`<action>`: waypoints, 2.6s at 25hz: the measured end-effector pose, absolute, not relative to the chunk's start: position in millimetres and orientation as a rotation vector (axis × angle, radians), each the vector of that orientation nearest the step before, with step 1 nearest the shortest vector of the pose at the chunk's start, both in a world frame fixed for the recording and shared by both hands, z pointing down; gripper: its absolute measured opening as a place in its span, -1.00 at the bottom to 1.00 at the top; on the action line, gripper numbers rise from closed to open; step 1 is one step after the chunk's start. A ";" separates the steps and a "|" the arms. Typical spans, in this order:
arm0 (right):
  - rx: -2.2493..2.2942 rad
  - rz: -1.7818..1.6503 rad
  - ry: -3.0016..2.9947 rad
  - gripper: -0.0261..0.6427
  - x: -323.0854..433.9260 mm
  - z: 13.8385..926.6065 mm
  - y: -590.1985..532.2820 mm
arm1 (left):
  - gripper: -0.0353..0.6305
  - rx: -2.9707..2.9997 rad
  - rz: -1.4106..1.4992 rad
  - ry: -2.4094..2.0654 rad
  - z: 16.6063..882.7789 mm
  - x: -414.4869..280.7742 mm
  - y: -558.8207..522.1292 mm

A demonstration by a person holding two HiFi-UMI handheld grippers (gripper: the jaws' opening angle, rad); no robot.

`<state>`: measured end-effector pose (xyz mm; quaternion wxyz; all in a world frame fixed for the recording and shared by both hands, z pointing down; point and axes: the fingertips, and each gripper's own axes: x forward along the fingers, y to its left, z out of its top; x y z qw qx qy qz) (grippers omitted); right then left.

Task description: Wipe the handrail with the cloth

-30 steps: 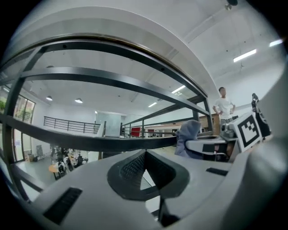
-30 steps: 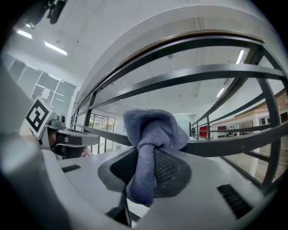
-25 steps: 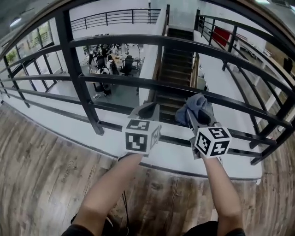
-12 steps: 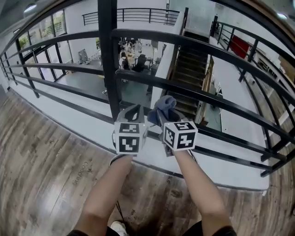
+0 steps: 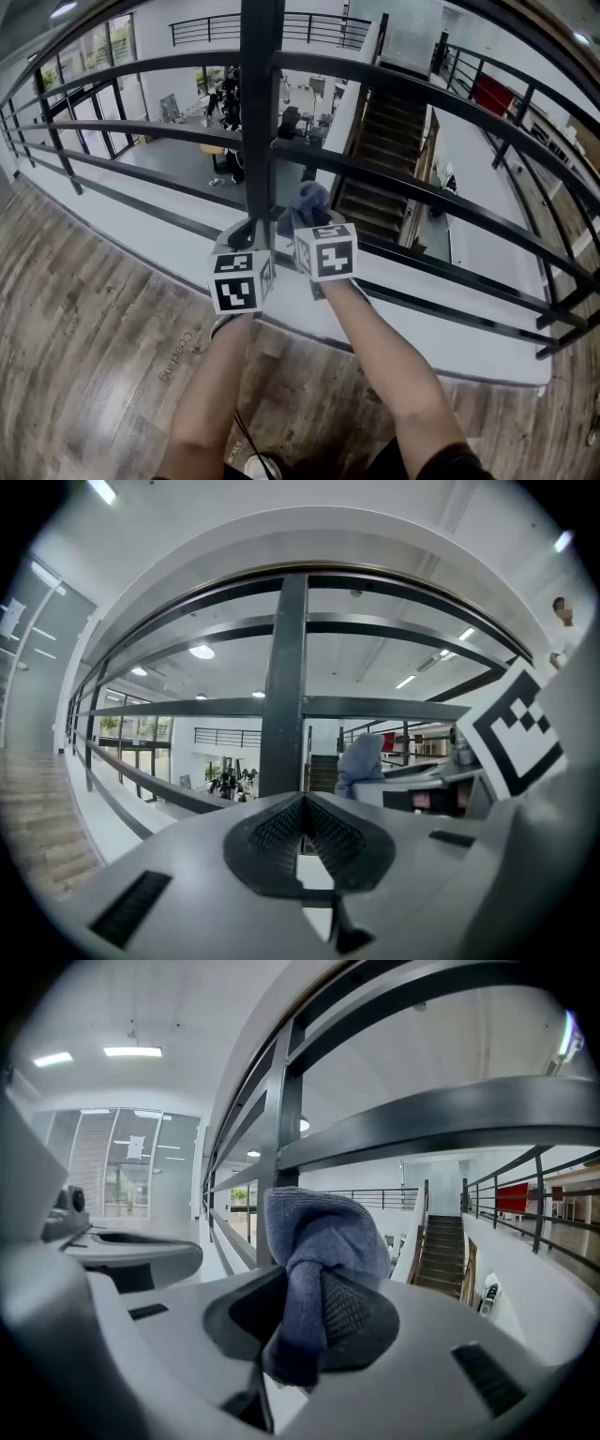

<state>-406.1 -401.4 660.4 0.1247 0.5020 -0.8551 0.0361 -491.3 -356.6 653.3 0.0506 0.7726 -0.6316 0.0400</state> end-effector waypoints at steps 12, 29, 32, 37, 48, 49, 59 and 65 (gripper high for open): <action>1.465 0.138 -2.329 -0.64 -419.8 689.2 -426.8 | -0.90 2.361 0.128 -1.897 664.1 -491.8 -362.5; 1.562 0.156 -2.258 -0.64 -320.2 695.9 -412.3 | -0.90 2.449 0.226 -1.768 679.3 -415.9 -363.5; 1.580 0.139 -2.234 -0.64 -294.0 694.3 -403.4 | -0.90 2.486 0.249 -1.735 677.9 -391.2 -360.6; 1.626 0.141 -2.207 -0.64 -245.7 691.6 -389.0 | -0.90 2.541 0.269 -1.683 671.9 -354.6 -357.1; 1.718 0.149 -2.168 -0.64 -143.0 690.7 -360.5 | -0.90 2.681 0.302 -1.511 674.9 -251.6 -339.7; 1.727 0.150 -2.162 -0.64 -134.3 689.5 -358.6 | -0.90 2.691 0.311 -1.503 674.8 -243.2 -340.0; 1.822 0.139 -2.077 -0.64 -42.3 664.8 -322.0 | -0.90 2.810 0.345 -1.366 644.3 -161.1 -314.6; 1.879 0.152 -2.040 -0.64 26.4 667.7 -302.6 | -0.90 2.850 0.321 -1.272 645.7 -98.2 -300.0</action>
